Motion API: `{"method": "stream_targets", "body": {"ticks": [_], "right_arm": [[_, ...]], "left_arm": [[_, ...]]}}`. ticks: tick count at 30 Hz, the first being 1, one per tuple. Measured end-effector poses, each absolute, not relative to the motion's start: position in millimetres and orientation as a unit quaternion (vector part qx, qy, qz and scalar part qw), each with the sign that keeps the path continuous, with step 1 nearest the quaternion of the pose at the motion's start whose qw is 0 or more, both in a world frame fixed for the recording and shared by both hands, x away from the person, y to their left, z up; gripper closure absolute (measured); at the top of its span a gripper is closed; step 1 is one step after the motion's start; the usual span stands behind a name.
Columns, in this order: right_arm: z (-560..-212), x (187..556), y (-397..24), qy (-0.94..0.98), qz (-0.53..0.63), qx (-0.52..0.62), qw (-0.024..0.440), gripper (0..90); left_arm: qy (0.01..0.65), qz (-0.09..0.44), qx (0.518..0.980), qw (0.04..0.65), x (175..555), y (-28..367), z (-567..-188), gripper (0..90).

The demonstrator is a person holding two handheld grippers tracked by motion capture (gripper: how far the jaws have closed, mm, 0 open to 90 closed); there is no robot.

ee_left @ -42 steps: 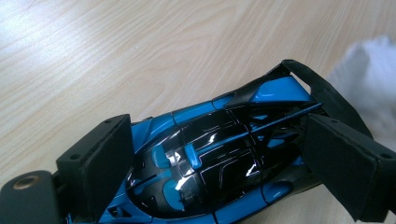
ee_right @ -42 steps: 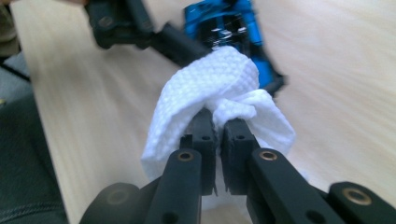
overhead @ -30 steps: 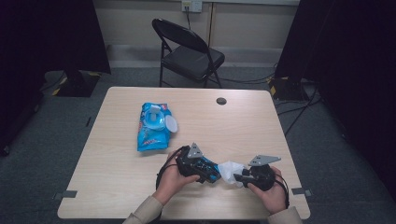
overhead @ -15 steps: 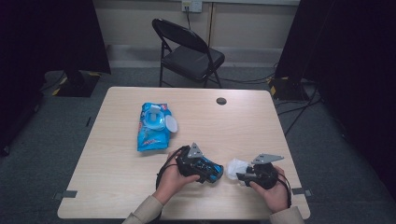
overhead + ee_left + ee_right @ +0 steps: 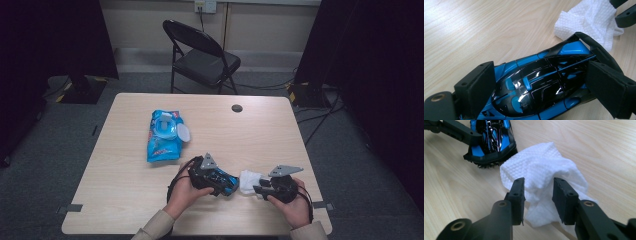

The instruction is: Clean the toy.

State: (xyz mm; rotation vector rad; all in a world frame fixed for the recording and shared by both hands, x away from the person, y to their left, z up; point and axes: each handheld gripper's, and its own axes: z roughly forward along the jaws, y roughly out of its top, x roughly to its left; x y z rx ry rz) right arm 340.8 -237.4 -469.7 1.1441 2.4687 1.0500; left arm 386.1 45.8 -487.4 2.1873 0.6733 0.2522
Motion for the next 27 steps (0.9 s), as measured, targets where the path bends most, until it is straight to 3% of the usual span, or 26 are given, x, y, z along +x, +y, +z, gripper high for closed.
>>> {"method": "stream_targets", "body": {"ticks": [15, 24, 27], "right_arm": [[-463, 343, -249, 0.809, 0.364, 0.438, 0.146, 37.8], [-491, 355, -233, 0.809, 0.338, 0.458, 0.150, 41.5], [-496, 357, -228, 0.811, 0.334, 0.450, 0.166, 47.6]], "left_arm": [[0.267, 0.102, 0.865, 0.412, 386, 46, -488, 9.3], [0.267, 0.103, 0.865, 0.412, 386, 46, -488, 9.3], [0.267, 0.103, 0.865, 0.413, 386, 46, -488, 9.3]]}}
